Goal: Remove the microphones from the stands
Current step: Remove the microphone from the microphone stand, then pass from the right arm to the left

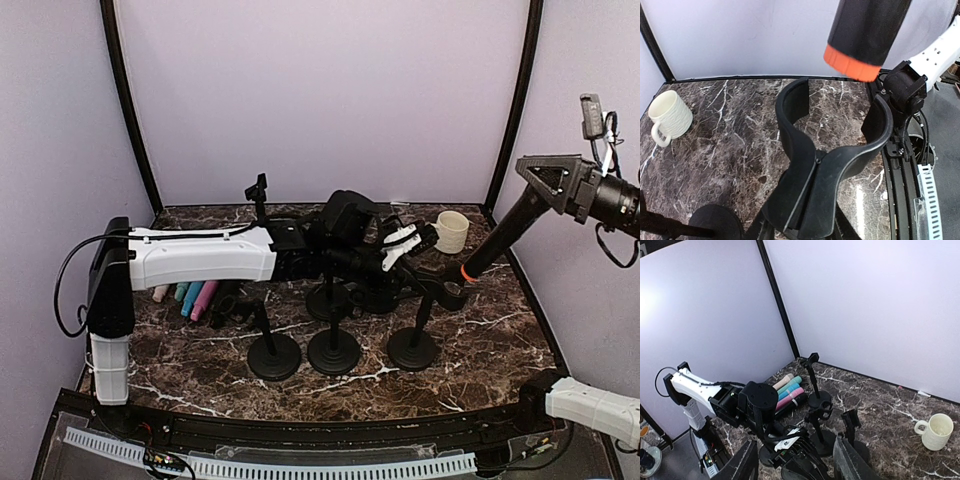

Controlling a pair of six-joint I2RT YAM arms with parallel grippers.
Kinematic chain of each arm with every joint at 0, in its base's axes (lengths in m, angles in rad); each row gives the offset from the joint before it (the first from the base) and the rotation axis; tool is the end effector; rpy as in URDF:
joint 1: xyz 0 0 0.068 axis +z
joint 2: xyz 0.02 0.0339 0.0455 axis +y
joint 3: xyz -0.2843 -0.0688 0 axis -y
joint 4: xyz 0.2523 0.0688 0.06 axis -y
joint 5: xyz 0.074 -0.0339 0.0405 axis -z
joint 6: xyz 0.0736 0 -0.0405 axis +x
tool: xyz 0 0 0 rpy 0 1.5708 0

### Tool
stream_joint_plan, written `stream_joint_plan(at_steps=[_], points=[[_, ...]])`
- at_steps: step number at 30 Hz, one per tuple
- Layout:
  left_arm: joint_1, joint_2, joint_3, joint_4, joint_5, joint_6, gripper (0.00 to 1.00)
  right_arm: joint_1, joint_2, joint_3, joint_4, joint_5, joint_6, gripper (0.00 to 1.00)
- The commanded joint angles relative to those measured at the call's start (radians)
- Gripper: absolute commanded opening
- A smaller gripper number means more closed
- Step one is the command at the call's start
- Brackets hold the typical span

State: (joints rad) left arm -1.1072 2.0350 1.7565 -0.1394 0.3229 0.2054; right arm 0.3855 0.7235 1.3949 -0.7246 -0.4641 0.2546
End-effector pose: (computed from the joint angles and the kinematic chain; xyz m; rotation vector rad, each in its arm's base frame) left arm 0.2196 -0.4915 0.2977 1.4360 1.5055 -0.8894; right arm 0.0865 0.0707 0.4982 -0.4764 1.6209 0.8616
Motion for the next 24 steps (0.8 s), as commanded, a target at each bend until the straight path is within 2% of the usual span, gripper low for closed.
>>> stream_joint_plan(at_steps=[1, 4, 5, 6, 7, 11, 17, 24], points=[[0.024, -0.054, -0.061, -0.016, -0.078, -0.009, 0.13, -0.004, -0.006, 0.017, 0.228, 0.096, 0.062, 0.00], [0.026, -0.065, -0.076, 0.002, -0.066, -0.014, 0.30, -0.004, -0.021, -0.043, 0.358, 0.087, 0.115, 0.00], [0.026, -0.067, -0.078, 0.010, -0.058, -0.015, 0.41, -0.004, -0.023, -0.065, 0.394, 0.082, 0.133, 0.00], [0.025, -0.075, -0.082, 0.015, -0.056, -0.016, 0.47, -0.004, -0.024, -0.080, 0.428, 0.077, 0.148, 0.00], [0.026, -0.080, -0.085, 0.028, -0.055, -0.019, 0.59, -0.004, -0.026, -0.093, 0.463, 0.073, 0.165, 0.00], [0.027, -0.136, -0.124, 0.098, -0.049, -0.022, 0.82, -0.004, -0.009, -0.110, 0.512, 0.044, 0.188, 0.00], [0.029, -0.265, -0.210, 0.210, -0.071, -0.025, 0.90, -0.004, 0.026, -0.093, 0.513, 0.005, 0.186, 0.00], [0.028, -0.360, -0.205, 0.194, -0.131, -0.071, 0.92, -0.004, 0.071, -0.129, 0.578, -0.120, 0.234, 0.00]])
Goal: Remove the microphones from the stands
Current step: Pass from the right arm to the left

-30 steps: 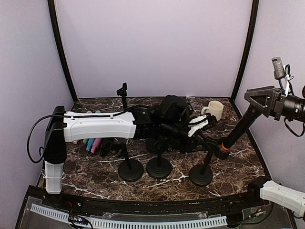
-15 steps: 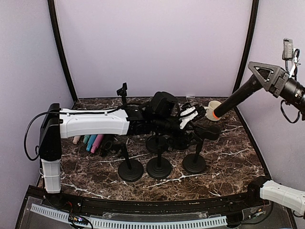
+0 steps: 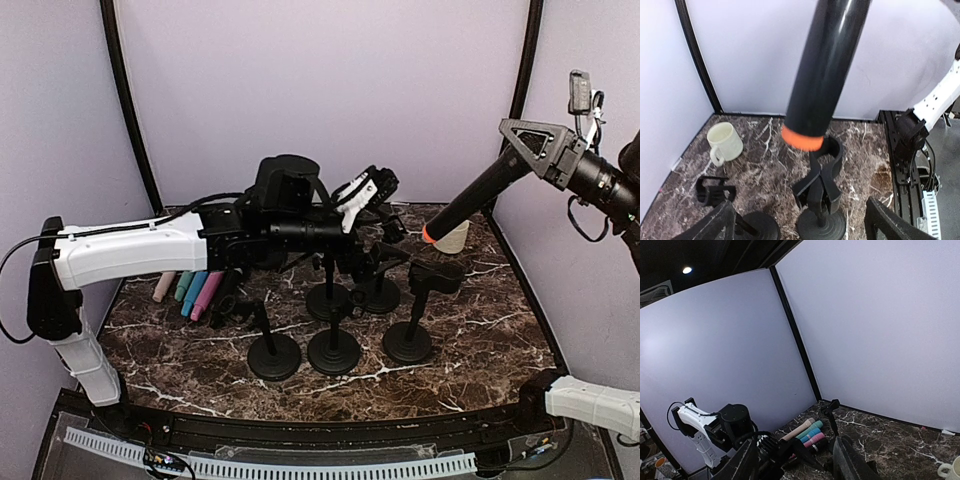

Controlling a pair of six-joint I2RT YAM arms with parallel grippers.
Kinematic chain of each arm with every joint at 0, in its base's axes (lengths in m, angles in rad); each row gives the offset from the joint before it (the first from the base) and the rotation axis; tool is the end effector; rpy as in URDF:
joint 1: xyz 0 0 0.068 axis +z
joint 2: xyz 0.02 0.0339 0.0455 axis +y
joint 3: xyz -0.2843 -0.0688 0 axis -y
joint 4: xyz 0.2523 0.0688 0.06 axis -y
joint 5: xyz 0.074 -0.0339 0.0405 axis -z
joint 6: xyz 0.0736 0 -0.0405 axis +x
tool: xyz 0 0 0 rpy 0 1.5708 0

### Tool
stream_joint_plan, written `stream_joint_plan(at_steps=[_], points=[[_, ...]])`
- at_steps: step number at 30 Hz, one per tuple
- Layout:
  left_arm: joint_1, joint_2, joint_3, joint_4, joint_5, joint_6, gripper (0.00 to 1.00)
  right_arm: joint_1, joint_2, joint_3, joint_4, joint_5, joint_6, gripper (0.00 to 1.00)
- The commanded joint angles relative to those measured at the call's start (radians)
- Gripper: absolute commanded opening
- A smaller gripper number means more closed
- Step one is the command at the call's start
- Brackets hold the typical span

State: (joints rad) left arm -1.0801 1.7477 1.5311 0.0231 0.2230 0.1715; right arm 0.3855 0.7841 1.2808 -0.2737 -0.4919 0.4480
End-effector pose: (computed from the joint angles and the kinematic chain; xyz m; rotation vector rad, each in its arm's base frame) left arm 0.2083 -0.4243 0.3697 1.2099 1.3859 -0.8460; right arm 0.1235 0.0876 0.5180 -0.3919 1.3982 1.0201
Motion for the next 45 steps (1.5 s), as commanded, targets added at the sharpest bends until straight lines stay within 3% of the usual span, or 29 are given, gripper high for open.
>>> stream_joint_plan(at_steps=[1, 9, 18, 22, 24, 34, 38, 41, 45], points=[[-0.003, -0.072, 0.047, 0.027, -0.023, -0.045, 0.92, -0.004, 0.019, -0.020, 0.142, -0.124, 0.047, 0.00], [-0.085, 0.045, 0.277, -0.081, -0.017, -0.024, 0.87, 0.007, 0.067, -0.066, 0.269, -0.286, 0.125, 0.00], [-0.086, 0.120, 0.370, -0.074, 0.026, -0.088, 0.82, 0.093, 0.111, -0.076, 0.332, -0.253, 0.114, 0.00], [-0.086, 0.129, 0.364, -0.079, 0.003, -0.094, 0.63, 0.124, 0.125, -0.073, 0.336, -0.225, 0.091, 0.00], [-0.086, 0.125, 0.355, -0.077, -0.005, -0.097, 0.58, 0.134, 0.132, -0.067, 0.314, -0.214, 0.074, 0.00], [-0.086, 0.087, 0.303, -0.030, -0.040, -0.104, 0.60, 0.154, 0.144, -0.061, 0.227, -0.168, 0.008, 0.00], [-0.085, 0.063, 0.262, 0.022, -0.043, -0.107, 0.53, 0.156, 0.145, -0.064, 0.221, -0.163, 0.003, 0.00], [-0.086, 0.062, 0.257, 0.020, -0.051, -0.107, 0.39, 0.157, 0.148, -0.064, 0.222, -0.163, 0.000, 0.00], [-0.086, 0.058, 0.242, 0.029, -0.061, -0.112, 0.33, 0.158, 0.150, -0.064, 0.213, -0.154, -0.006, 0.00]])
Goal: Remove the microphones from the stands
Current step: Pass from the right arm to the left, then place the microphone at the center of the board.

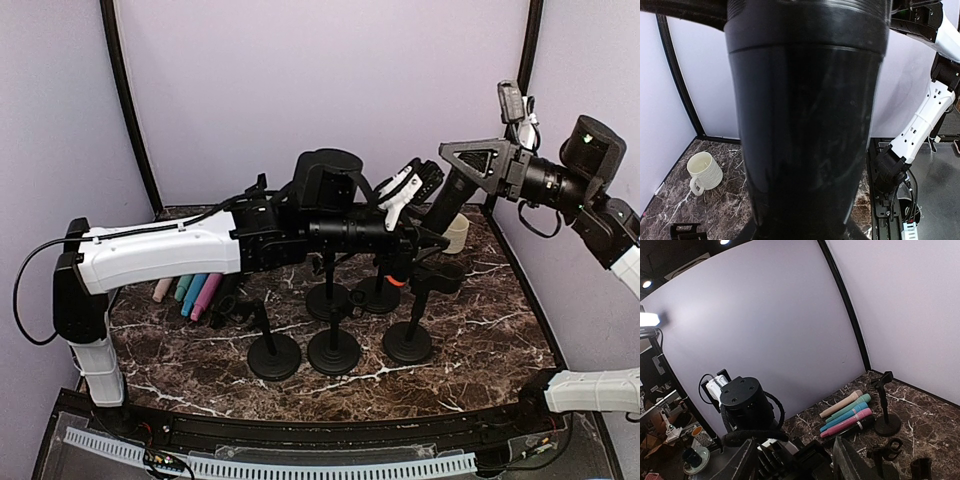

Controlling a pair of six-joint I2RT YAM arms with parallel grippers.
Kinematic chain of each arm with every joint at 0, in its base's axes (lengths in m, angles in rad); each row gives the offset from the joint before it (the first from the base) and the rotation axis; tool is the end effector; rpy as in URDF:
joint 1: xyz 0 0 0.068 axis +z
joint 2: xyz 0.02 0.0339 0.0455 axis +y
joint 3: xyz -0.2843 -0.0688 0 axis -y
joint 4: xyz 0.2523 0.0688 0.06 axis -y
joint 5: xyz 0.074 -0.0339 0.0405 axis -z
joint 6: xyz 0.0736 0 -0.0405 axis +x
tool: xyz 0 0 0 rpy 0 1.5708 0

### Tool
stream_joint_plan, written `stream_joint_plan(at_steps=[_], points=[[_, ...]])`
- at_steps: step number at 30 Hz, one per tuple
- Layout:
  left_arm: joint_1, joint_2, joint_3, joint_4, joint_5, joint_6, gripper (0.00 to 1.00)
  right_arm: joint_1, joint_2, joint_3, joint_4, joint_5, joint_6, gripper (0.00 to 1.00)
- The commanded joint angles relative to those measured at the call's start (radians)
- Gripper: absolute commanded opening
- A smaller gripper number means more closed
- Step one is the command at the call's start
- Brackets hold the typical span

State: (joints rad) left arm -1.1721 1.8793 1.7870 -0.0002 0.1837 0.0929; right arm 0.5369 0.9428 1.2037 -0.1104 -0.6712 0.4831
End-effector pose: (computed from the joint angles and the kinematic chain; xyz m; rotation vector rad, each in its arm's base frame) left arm 0.1851 -0.4741 0.4073 1.1523 1.3238 -0.9573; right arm 0.1582 0.1475 0.4863 -0.6382 1.4592 1.2872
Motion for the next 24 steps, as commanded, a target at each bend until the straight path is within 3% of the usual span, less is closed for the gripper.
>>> stream_joint_plan(at_steps=[1, 5, 6, 10, 13, 17, 24], points=[[0.006, -0.074, -0.017, 0.054, -0.022, -0.037, 0.32, 0.006, -0.009, 0.013, 0.045, 0.028, -0.047, 0.00], [0.007, -0.079, -0.027, 0.057, -0.035, -0.042, 0.23, 0.008, -0.015, 0.011, 0.030, 0.045, -0.057, 0.00], [0.007, -0.081, -0.029, 0.057, -0.044, -0.044, 0.21, 0.008, -0.020, 0.011, 0.029, 0.050, -0.059, 0.05], [0.013, -0.093, -0.032, 0.035, -0.083, -0.071, 0.10, 0.007, -0.034, 0.018, 0.016, 0.115, -0.069, 0.69], [0.044, -0.115, -0.048, -0.017, -0.099, -0.105, 0.05, 0.008, -0.046, 0.045, -0.035, 0.210, -0.102, 0.87], [0.100, -0.183, -0.100, -0.062, -0.100, -0.156, 0.02, 0.007, -0.068, 0.059, -0.055, 0.354, -0.107, 0.95], [0.222, -0.334, -0.197, -0.158, -0.104, -0.185, 0.02, 0.006, -0.071, 0.071, -0.099, 0.520, -0.106, 0.96]])
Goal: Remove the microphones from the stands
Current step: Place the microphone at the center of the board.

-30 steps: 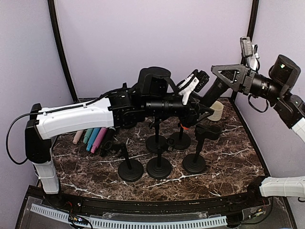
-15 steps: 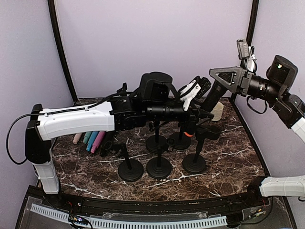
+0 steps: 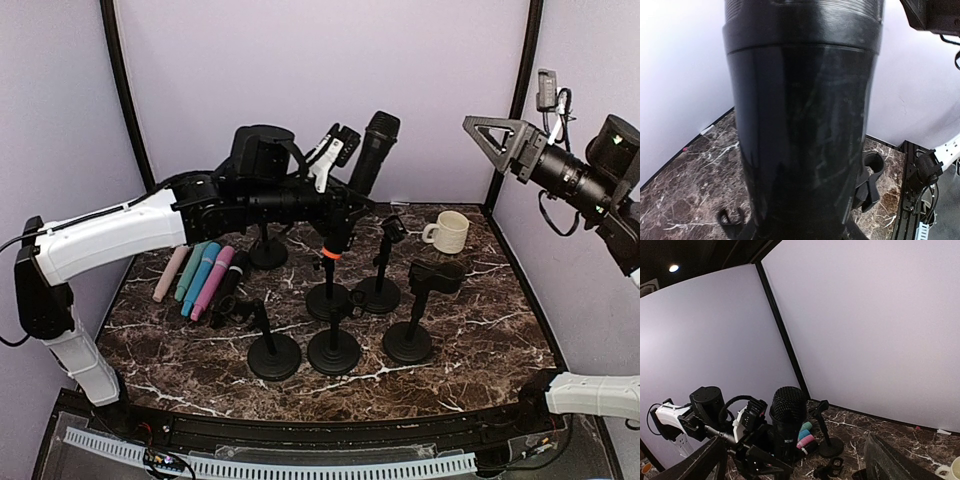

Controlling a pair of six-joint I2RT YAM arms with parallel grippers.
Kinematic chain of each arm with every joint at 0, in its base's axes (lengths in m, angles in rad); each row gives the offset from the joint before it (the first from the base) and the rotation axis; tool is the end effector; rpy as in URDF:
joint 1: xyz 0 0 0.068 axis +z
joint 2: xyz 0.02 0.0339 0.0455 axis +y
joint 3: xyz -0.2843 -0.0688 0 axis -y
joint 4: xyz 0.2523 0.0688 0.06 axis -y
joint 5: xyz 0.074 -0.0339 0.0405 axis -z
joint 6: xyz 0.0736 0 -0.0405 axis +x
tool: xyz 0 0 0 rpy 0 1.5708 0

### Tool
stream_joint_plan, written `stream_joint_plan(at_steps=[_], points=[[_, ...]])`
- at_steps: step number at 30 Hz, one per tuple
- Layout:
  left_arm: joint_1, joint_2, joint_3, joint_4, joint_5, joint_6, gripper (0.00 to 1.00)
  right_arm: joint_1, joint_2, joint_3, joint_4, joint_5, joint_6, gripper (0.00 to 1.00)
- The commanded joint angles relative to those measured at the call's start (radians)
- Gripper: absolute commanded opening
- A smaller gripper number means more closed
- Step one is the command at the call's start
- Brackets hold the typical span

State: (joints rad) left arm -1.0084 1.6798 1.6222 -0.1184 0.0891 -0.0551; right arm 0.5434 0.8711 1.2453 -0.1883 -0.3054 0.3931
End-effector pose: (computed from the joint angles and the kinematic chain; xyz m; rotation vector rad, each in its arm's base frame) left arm 0.2351 -0.3853 0.4157 0.8972 1.5891 -0.8448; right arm 0.1525 0.1180 0.5057 -0.3751 1.4180 0.9827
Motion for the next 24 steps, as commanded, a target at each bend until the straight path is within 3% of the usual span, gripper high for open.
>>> stream_joint_plan(at_steps=[1, 5, 8, 12, 18, 24], points=[[0.100, -0.149, -0.040, -0.059, -0.009, -0.038, 0.02, -0.002, 0.005, 0.035, -0.043, 0.198, -0.021, 0.96], [0.283, -0.233, -0.103, -0.200, 0.016, -0.033, 0.02, -0.022, 0.030, 0.062, -0.135, 0.343, -0.041, 0.97], [0.449, -0.264, -0.192, -0.272, 0.031, -0.025, 0.02, -0.048, 0.026, 0.043, -0.143, 0.356, -0.034, 0.97], [0.579, -0.307, -0.339, -0.293, 0.091, -0.046, 0.02, -0.079, 0.010, 0.017, -0.144, 0.356, -0.018, 0.97], [0.603, -0.324, -0.492, -0.276, 0.120, -0.119, 0.04, -0.110, 0.004, 0.015, -0.167, 0.360, -0.009, 0.97], [0.591, -0.366, -0.676, -0.143, 0.165, -0.304, 0.06, -0.120, -0.012, -0.021, -0.162, 0.374, 0.011, 0.97]])
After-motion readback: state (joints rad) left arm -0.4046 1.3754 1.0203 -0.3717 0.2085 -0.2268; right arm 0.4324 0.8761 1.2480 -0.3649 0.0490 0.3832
